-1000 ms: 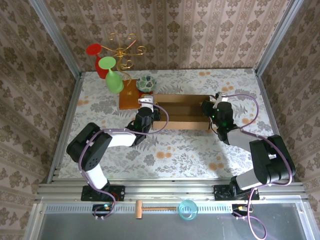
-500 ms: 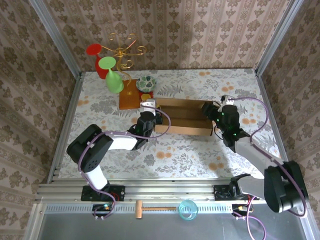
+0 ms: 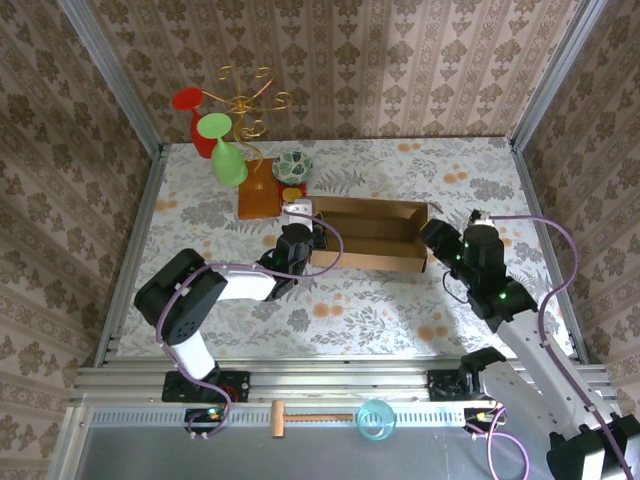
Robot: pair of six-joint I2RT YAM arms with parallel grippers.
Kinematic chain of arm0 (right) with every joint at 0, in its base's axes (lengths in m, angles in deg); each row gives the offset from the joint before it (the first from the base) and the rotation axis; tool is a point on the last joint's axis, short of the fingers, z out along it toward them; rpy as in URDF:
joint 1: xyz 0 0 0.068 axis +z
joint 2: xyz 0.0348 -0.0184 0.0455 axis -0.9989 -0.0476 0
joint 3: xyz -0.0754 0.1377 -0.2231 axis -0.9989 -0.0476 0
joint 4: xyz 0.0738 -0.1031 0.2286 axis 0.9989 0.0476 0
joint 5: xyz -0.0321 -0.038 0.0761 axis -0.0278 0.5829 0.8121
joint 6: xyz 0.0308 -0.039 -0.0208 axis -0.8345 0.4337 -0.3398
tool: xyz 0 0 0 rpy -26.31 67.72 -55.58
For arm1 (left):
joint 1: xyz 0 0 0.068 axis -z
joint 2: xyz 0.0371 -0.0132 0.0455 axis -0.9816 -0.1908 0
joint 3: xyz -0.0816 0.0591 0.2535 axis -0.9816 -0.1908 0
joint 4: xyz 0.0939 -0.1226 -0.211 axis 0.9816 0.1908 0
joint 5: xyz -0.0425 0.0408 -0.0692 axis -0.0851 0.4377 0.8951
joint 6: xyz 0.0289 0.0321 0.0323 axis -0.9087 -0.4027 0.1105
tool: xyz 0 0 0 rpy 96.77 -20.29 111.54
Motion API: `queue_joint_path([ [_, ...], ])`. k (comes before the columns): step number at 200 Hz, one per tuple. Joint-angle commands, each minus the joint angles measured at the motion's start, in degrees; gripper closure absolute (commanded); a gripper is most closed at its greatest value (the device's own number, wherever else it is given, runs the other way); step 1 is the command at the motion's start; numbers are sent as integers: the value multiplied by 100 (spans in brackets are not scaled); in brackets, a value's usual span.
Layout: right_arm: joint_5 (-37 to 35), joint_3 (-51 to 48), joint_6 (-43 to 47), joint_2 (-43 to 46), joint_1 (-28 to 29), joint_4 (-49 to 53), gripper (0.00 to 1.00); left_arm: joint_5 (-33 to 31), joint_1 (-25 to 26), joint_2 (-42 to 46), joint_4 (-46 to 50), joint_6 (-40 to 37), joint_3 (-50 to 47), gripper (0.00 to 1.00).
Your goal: Fold the paper box
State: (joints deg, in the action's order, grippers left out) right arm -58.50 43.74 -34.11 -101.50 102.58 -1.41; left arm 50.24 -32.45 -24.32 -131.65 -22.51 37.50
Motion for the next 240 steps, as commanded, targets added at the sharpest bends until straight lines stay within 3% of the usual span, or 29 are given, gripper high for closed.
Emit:
queue_joint_path([
  [1,-308,863,-1787,-311,177,1294,50,45,86,-206,690,80,-7,100],
  [47,-524,2073,-3963,-1835,856,900,47,-28,102,-227,718,156,-50,100],
  [108,-318,2922,-5205,-3445,1009,248,50,-61,123,-224,698,230,-76,100],
  [130,-383,2941,-5213,-3555,1006,299,60,-61,122,-229,688,244,-72,100],
  [174,-444,2339,-5258,-3523,988,-24,100,37,111,-115,687,293,-115,100],
  [199,-452,2058,-5104,-3394,983,-161,100,341,91,274,994,678,-192,73],
  [240,-207,1333,-5016,-3025,997,-490,100,1205,33,1758,1675,1956,-798,61],
])
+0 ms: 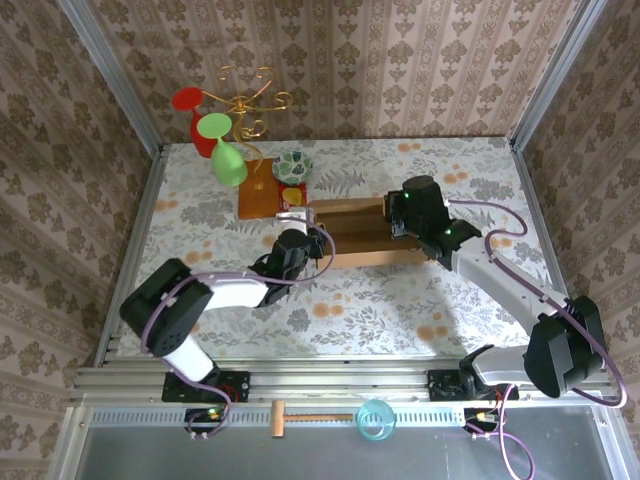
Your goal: Fold the paper box
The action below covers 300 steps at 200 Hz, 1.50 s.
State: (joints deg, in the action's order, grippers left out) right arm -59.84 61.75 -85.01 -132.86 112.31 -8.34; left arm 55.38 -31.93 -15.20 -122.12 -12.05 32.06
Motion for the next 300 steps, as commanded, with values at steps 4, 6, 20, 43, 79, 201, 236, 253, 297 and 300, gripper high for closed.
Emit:
queue_joint_path([
  [4,-85,-541,85,171,21,185,100,805,-19,1006,882,990,-272,61],
  [6,-93,-572,92,199,19,177,100,865,-21,1074,957,1020,-274,61],
  [20,-116,-776,151,346,4,94,100,1260,-15,1561,1556,1299,-310,61],
  [43,38,-1019,259,492,-42,91,100,1592,-12,2325,2299,1824,-523,63],
  [79,269,-1456,465,727,-35,-44,100,1591,-234,3104,3823,2340,-298,65],
  [201,642,-2423,1025,1029,-191,-434,100,3320,-1095,756,4097,2151,1454,56],
  [236,836,-2417,1095,891,-206,-277,100,3422,-1089,499,4139,2167,1547,59],
  [253,950,-2404,1114,791,-203,-204,100,3517,-1086,391,4220,2124,1523,60],
  [297,1065,-2424,1330,583,-240,45,100,3508,-1098,258,4335,1972,1452,59],
  [300,1083,-2425,1360,551,-252,71,100,3504,-1096,249,4360,1955,1458,59],
])
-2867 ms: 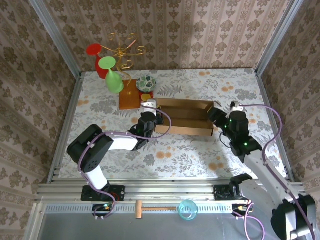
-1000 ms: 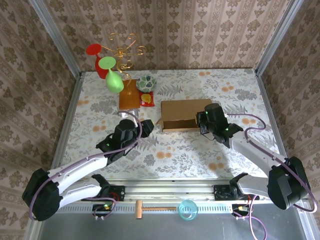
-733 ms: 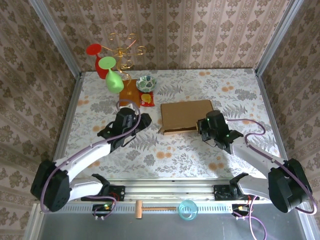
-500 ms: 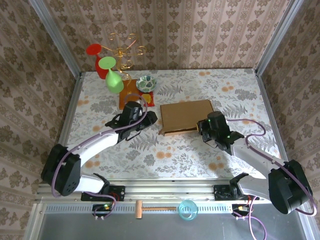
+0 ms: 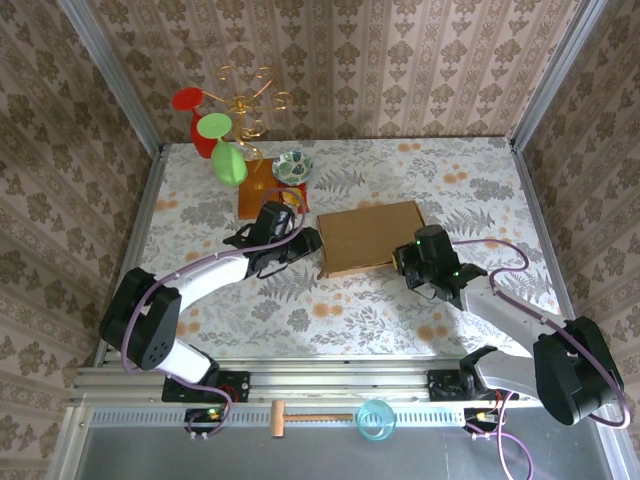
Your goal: Fold the paper box
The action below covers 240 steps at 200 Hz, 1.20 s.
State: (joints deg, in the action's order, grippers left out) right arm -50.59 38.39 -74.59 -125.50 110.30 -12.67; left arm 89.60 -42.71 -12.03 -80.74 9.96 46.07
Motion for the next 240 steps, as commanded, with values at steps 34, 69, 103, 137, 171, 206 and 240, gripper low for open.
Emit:
queue_joint_path([
  [34,356,-75,502,-491,-127,782,100,43,-43,-276,526,-332,167,58],
  [69,316,-94,535,-523,-158,810,100,-22,-43,-496,673,-452,293,59],
  [103,263,-124,568,-514,-156,907,100,-116,-43,-499,320,-328,234,58],
  [137,297,-196,572,-540,-175,879,97,14,-48,-550,-3,-131,217,57],
  [171,294,-122,651,-563,-184,972,92,108,37,-937,74,-132,488,59],
  [206,322,6,779,-608,-196,1074,86,76,176,-1162,-130,-62,527,61],
  [240,333,89,917,-610,-227,1187,80,187,228,-1329,-27,-81,575,73],
])
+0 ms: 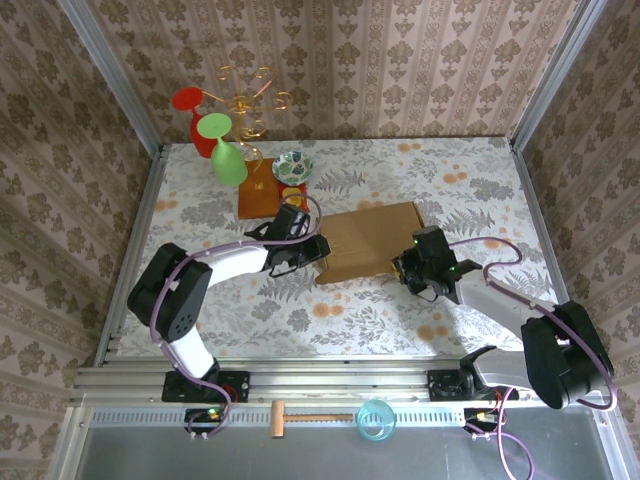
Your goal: Fold the paper box
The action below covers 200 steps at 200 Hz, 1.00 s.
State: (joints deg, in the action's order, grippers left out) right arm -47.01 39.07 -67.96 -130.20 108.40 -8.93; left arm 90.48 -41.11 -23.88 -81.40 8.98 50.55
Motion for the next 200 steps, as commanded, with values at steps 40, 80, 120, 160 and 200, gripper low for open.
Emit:
queue_joint_path([
  [40,18,479,1089,-6,-207,1417,56,95,114,-147,118,96,-142,96],
  [80,111,1195,2668,316,-920,2570,35,198,-7,145,458,202,-163,100],
  [120,728,1638,3937,434,-1968,2945,23,949,-364,309,795,630,-30,100],
  [160,1728,1703,4260,117,-2429,2005,14,1532,-604,318,1016,763,121,100],
  [200,2878,1551,5094,-988,-3243,1580,11,1716,-743,268,1294,555,290,100],
])
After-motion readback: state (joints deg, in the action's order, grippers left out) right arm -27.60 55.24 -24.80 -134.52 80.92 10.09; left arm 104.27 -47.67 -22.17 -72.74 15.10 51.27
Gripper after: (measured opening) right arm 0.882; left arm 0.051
